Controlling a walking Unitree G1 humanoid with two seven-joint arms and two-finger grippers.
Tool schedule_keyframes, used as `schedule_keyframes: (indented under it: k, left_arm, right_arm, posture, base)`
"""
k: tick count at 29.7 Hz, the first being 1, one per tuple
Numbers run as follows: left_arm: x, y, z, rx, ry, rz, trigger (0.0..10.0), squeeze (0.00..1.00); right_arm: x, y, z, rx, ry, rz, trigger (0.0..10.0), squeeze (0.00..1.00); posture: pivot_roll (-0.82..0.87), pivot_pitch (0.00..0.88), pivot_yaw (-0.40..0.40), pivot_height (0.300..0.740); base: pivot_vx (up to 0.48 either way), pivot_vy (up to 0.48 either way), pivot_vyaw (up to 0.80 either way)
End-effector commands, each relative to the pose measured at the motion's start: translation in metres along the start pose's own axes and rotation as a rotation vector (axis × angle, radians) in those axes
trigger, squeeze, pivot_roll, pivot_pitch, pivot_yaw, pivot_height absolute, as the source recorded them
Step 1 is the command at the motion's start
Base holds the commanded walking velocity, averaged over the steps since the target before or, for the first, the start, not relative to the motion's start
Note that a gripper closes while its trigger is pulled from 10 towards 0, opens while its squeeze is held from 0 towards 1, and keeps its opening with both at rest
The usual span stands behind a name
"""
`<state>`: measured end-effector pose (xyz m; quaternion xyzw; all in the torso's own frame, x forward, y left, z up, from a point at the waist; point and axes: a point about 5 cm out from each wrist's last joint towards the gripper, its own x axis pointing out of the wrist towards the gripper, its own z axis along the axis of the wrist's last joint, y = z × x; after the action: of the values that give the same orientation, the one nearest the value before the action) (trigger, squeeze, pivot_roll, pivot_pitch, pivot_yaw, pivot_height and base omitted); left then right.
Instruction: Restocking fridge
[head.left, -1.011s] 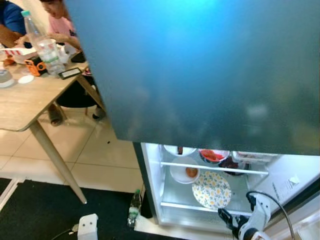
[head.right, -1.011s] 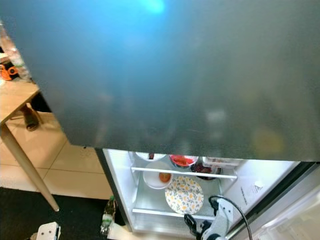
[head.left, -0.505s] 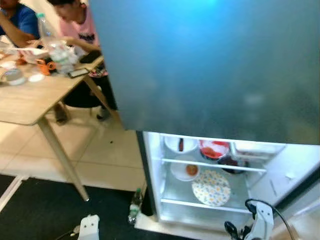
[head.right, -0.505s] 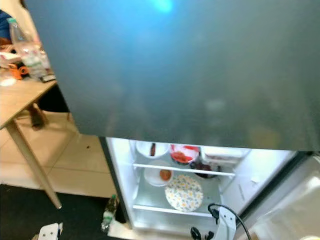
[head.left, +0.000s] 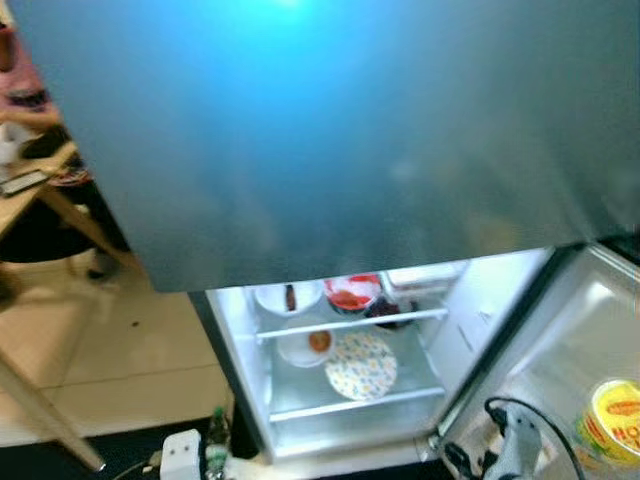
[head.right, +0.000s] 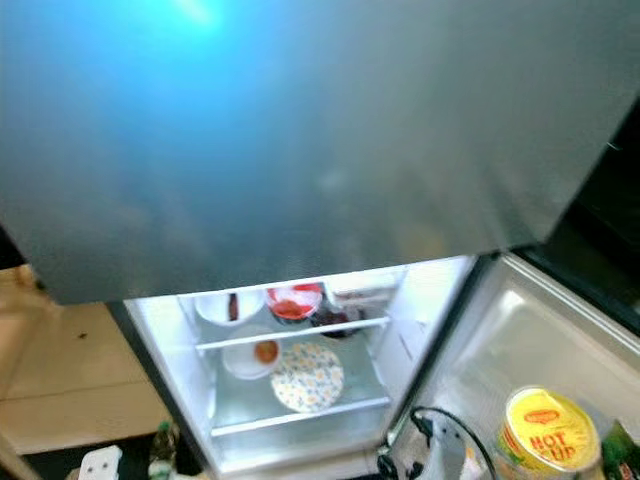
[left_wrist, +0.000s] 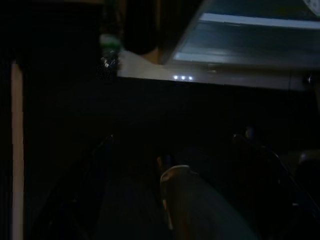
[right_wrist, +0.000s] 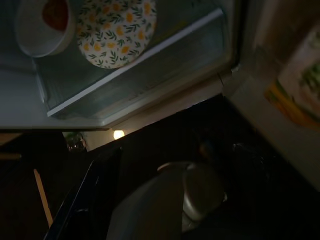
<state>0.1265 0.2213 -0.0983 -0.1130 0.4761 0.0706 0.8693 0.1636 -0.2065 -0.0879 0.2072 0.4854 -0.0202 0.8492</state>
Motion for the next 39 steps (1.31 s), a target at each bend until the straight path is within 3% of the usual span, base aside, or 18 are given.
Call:
schedule_keyframes:
  k: [1,13,39]
  left_arm:
    - [0.0009,-0.0046,-0.0021,0.012,0.012,-0.010,10.0,0.00]
    - [0.0013,-0.0076,-0.0044,0.023,0.029,-0.020,10.0,0.00]
    - [0.0007,-0.0092,-0.0089,0.044,0.045,-0.025,10.0,0.00]
  right_arm:
    - [-0.0011,-0.0029,-0.0010,-0.016,0.003,-0.010,10.0,0.00]
    - [-0.0016,-0.0043,-0.0032,-0.026,0.008,-0.020,10.0,0.00]
    - [-0.0022,-0.0048,-0.0085,-0.056,0.036,-0.016,10.0,0.00]
  posture:
    - [-0.01,0.000,0.027,0.740]
    - [-0.01,0.000,0.028,0.740]
    - [-0.01,0.000,0.026,0.740]
  base:
    - [0.000,0.000,-0.71]
    - [0.000,0.000,-0.06]
    - [-0.295,0.000,0.00]
